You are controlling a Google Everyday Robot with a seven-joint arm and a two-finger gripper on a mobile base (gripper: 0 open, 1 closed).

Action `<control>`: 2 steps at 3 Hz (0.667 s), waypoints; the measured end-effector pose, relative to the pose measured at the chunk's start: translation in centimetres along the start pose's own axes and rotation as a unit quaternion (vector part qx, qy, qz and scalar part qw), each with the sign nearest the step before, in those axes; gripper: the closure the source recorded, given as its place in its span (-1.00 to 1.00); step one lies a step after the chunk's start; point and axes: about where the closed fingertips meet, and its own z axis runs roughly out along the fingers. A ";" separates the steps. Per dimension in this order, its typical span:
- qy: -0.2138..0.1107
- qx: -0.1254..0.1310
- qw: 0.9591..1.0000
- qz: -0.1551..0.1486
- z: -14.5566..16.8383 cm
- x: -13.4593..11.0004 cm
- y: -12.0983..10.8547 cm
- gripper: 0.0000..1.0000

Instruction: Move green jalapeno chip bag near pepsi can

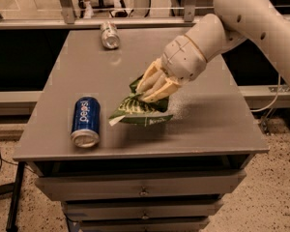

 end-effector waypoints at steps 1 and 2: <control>-0.006 -0.022 0.999 -0.023 0.9 -0.3 0.7 0.17; -0.018 -0.033 0.999 -0.033 2.1 -0.9 1.2 -0.30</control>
Offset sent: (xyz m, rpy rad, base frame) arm -0.0381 0.0166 -0.0129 0.0292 0.0186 0.1574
